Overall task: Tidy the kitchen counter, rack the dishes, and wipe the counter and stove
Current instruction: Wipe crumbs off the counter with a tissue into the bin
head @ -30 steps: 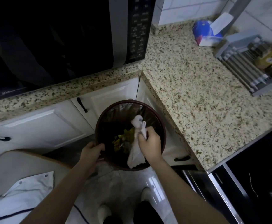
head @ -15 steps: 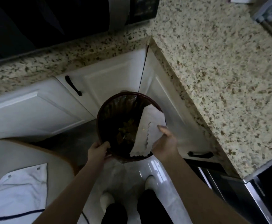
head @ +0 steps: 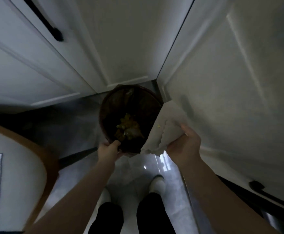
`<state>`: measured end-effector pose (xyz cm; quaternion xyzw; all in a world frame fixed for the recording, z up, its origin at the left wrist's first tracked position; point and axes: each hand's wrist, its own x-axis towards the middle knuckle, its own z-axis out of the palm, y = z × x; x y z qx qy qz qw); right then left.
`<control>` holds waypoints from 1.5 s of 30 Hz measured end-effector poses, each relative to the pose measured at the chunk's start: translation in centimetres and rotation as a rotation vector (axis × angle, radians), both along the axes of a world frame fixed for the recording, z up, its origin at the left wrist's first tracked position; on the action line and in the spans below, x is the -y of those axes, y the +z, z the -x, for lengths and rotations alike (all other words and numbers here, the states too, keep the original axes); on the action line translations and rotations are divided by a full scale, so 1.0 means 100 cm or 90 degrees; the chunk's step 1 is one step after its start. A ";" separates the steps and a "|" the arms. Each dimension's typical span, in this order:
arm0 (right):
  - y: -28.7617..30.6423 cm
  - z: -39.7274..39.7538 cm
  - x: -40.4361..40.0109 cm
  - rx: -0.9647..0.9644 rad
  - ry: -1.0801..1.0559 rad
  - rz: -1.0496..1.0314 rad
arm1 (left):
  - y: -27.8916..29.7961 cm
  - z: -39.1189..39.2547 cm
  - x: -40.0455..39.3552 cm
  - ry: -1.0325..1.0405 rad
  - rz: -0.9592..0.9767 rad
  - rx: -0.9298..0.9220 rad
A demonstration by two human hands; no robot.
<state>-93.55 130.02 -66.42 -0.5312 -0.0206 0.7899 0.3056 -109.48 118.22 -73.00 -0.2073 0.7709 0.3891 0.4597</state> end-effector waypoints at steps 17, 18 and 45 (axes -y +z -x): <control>-0.102 -0.009 -0.023 0.040 0.079 0.008 | -0.133 -0.039 0.002 -0.001 -0.035 0.192; -0.104 -0.009 -0.023 0.045 0.084 0.004 | -0.129 -0.040 -0.001 -0.040 0.009 0.187; -0.004 0.008 -0.004 0.081 0.109 0.046 | 0.053 -0.013 -0.067 -0.466 -0.147 -0.236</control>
